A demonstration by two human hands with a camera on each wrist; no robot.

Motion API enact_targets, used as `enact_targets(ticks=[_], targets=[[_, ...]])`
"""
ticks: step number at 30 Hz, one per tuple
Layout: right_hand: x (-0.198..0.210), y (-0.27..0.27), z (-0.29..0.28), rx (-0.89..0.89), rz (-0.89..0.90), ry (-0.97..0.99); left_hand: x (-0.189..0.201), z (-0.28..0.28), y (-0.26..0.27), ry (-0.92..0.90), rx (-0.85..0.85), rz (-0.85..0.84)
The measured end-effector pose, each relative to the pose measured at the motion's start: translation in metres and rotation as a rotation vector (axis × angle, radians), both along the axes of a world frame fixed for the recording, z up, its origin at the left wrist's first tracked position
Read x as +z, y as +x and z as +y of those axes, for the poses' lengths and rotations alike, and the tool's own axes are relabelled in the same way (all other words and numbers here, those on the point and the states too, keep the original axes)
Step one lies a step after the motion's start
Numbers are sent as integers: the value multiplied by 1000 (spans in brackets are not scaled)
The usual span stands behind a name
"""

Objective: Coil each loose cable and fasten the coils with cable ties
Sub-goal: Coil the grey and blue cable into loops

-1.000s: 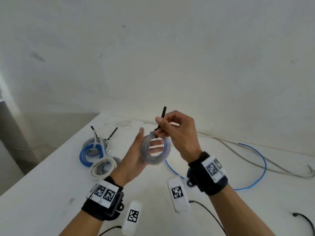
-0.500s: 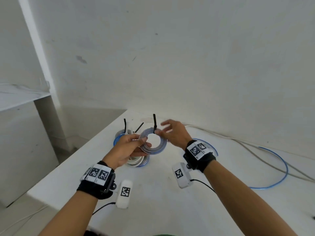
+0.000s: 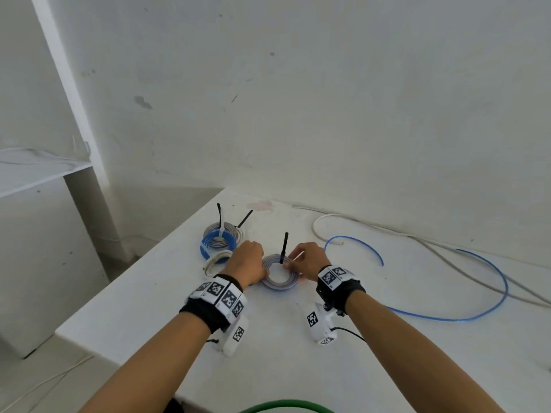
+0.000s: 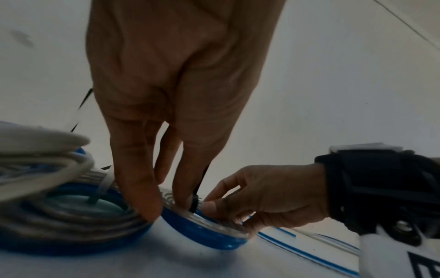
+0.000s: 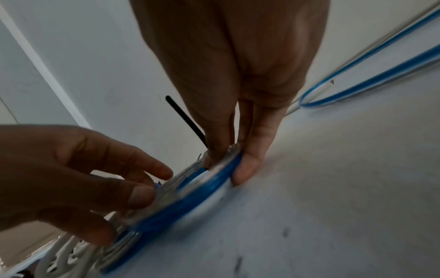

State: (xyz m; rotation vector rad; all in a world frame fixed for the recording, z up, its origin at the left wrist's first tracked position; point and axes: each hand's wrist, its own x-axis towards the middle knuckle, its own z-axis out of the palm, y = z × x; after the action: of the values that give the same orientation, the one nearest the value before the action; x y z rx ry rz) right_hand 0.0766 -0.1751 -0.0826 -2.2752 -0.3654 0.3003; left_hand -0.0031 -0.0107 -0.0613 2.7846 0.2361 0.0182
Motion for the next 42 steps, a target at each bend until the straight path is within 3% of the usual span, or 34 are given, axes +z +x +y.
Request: enact_targets(ticks=[6, 10, 12, 18, 20, 23, 26, 31, 36, 39, 42], targets=[[1, 11, -9, 83, -133, -186, -1, -11, 11, 102, -13, 75], [7, 22, -34, -137, -236, -281, 5, -23, 11, 120, 2, 0], [10, 25, -50, -205, -219, -393, 12, -32, 14, 76, -6, -79], [15, 29, -79, -99, -86, -649, 21, -72, 35, -73, -115, -93], [27, 29, -87, -69, -40, -561, 16, -83, 45, -122, -177, -120], [59, 29, -105, -4, 8, -272, 21, -98, 61, -193, -261, -209], [103, 19, -125, -19, -131, -43, 36, -111, 79, -280, -339, -315], [148, 11, -165, -190, -326, 452, 66, -137, 87, -754, -273, -428], [137, 17, -190, -390, -447, 775, 76, -159, 94, -1263, -204, -279], [112, 21, -189, -405, -481, 779, 80, -173, 108, -1620, 36, -181], [89, 25, -181, -362, -515, 684, 78, -180, 123, -1862, 230, -181]])
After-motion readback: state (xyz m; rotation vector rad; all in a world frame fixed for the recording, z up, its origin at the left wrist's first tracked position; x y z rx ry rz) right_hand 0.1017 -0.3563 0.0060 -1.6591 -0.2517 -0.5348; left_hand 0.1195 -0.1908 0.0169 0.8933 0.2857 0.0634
